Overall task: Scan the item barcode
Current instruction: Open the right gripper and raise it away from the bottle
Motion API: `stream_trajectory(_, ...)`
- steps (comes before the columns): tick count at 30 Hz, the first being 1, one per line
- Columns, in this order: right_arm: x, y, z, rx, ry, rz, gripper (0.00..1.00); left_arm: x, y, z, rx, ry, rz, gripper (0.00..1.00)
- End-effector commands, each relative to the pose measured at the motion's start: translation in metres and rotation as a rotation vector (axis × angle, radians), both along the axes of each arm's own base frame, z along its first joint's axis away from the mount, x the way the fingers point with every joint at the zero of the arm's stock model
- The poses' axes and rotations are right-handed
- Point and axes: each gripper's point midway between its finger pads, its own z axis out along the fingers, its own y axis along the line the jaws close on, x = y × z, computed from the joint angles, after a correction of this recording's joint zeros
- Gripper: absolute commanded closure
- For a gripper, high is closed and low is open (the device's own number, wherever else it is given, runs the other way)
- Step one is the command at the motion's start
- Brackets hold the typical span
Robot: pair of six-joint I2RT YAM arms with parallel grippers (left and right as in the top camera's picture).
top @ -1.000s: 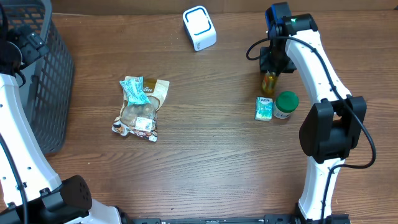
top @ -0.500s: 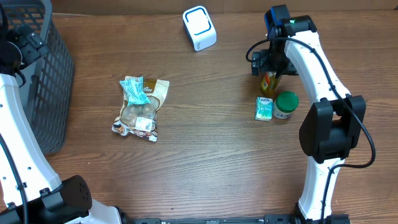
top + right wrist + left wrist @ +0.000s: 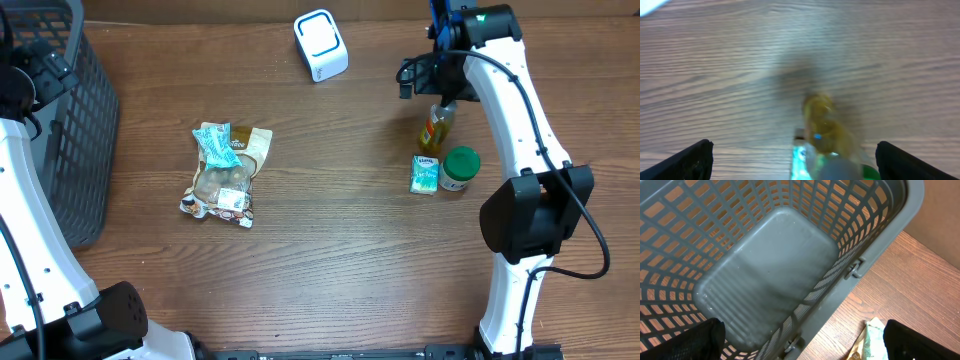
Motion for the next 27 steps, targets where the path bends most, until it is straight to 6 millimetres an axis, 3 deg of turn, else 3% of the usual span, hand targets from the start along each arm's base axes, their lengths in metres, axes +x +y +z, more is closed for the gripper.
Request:
stream_trajectory(1, 0.002, 0.03, 0.03, 0.079, -0.079, 0.059, 0.0, 0.002, 0.0, 0.003, 0.014, -0.001, -0.014, 0.0)
stream_trajectory(7, -0.013, 0.087, 0.032, 0.212, -0.053, 0.172, 0.0, 0.002, 0.0, 0.003, 0.014, -0.001, -0.014, 0.0)
stream_trajectory(16, -0.055, 0.167, 0.034, 0.334, 0.023, 0.347, 0.0, 0.002, 0.0, 0.003, 0.014, -0.001, -0.014, 0.01)
stream_trajectory(21, -0.071, 0.192, 0.034, 0.333, 0.03, 0.408, 0.0, 0.002, 0.0, 0.003, 0.014, -0.001, -0.014, 0.0)
stream_trajectory(27, -0.074, 0.198, 0.034, 0.333, 0.033, 0.421, 0.0, 0.002, 0.0, 0.003, 0.014, -0.001, -0.014, 0.0)
